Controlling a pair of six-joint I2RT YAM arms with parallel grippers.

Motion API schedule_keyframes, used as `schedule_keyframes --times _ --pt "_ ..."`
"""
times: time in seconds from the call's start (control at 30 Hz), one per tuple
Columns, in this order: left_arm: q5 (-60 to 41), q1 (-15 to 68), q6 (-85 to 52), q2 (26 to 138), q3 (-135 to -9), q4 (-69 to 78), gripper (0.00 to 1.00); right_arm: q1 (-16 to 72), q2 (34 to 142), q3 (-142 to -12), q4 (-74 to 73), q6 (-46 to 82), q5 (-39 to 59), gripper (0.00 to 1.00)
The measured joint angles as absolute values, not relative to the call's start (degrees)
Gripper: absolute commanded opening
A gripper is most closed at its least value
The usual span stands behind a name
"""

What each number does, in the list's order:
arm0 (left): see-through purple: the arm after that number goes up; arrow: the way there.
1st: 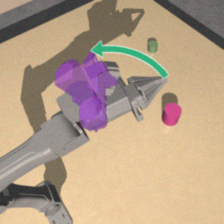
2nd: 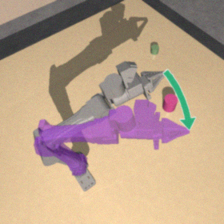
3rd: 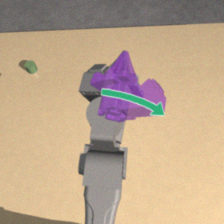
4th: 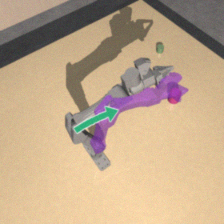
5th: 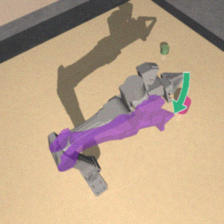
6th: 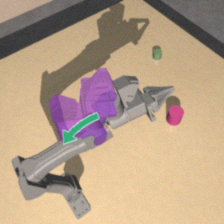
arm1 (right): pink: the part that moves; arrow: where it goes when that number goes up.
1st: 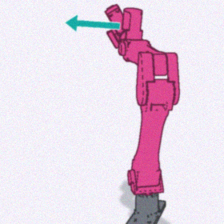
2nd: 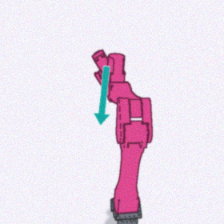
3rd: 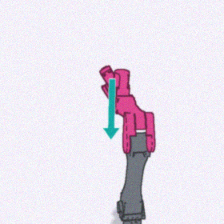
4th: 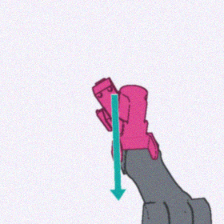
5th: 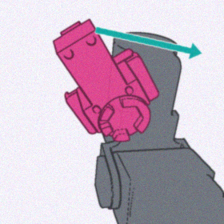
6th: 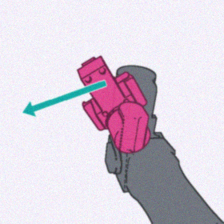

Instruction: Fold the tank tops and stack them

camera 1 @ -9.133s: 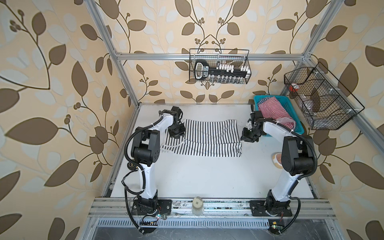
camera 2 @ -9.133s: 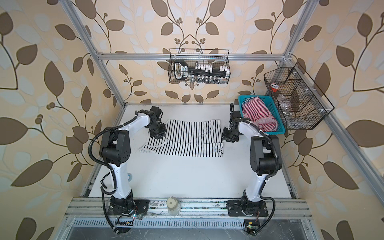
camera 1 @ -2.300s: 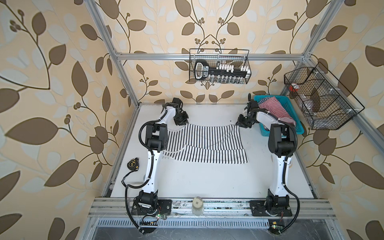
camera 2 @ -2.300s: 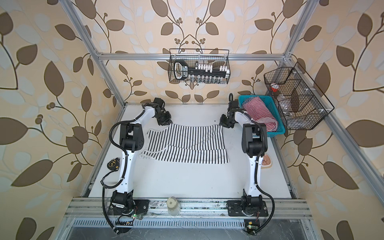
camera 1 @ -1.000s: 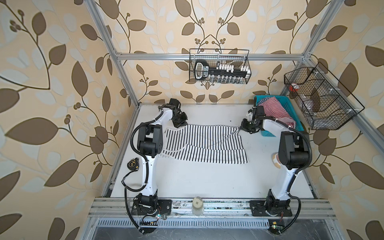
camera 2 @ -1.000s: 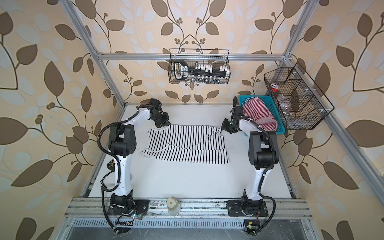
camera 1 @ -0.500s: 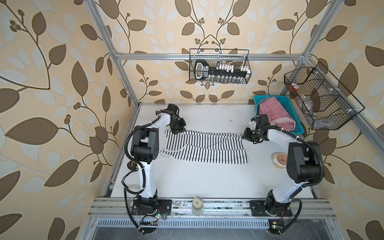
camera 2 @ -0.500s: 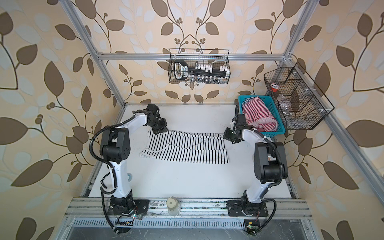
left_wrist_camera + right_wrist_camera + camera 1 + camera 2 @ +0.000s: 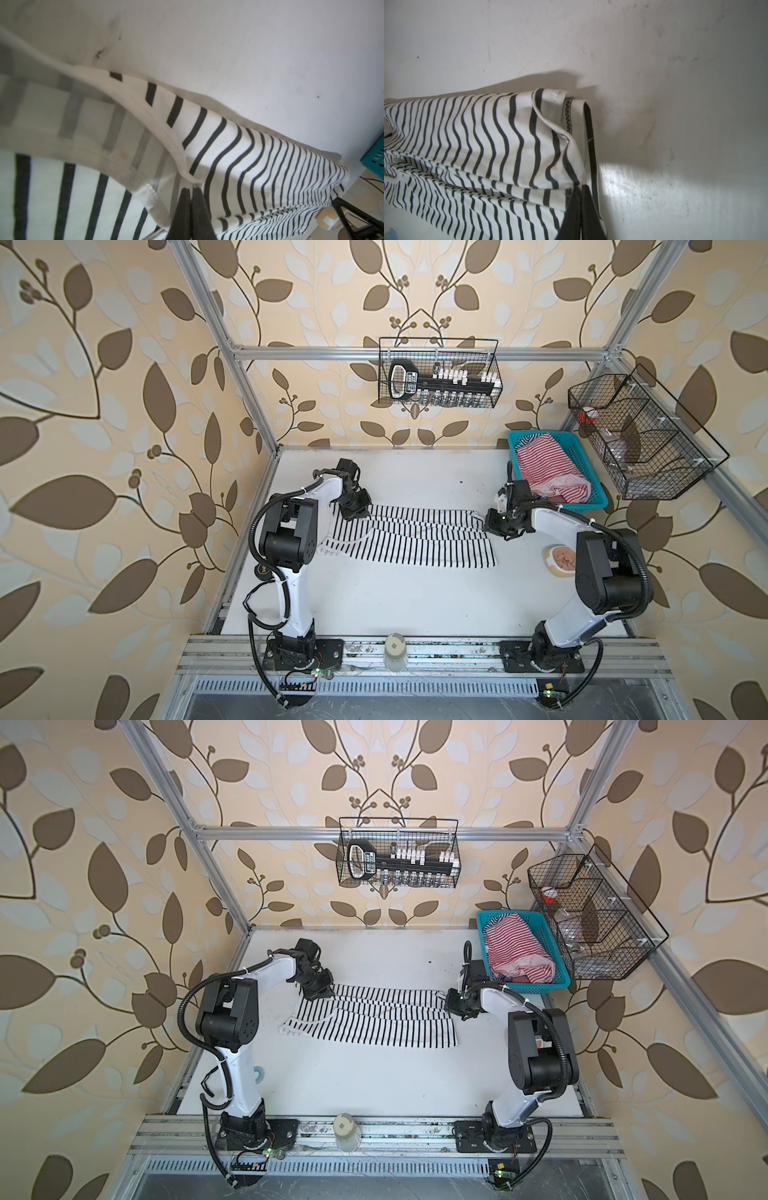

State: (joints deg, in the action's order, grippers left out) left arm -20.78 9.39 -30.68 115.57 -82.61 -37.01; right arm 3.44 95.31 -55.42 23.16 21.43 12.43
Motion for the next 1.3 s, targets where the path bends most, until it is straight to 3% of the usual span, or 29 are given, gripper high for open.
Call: schedule_keyframes --times 0.3,0.37,0.67,1.0,1.3 --pt "-20.4 9.5 -30.7 115.5 -80.4 -37.1 0.01 4.2 94.6 -53.6 24.5 21.3 11.4 0.23" --pt "-20.4 9.5 -30.7 115.5 -80.3 -37.5 0.14 4.2 94.6 -53.6 25.1 21.2 11.0 0.26" --pt "-19.5 9.8 -30.3 112.5 -80.2 -40.8 0.24 4.2 94.5 -58.1 29.3 21.1 9.4 0.29" --pt "-19.9 11.7 -30.4 110.0 -88.7 -43.4 0.19 6.0 98.8 -71.4 31.2 19.2 9.4 0.29" --pt "-22.7 14.0 -31.1 121.6 -95.7 -41.3 0.13 7.8 109.9 -79.1 34.6 15.8 10.7 0.28"
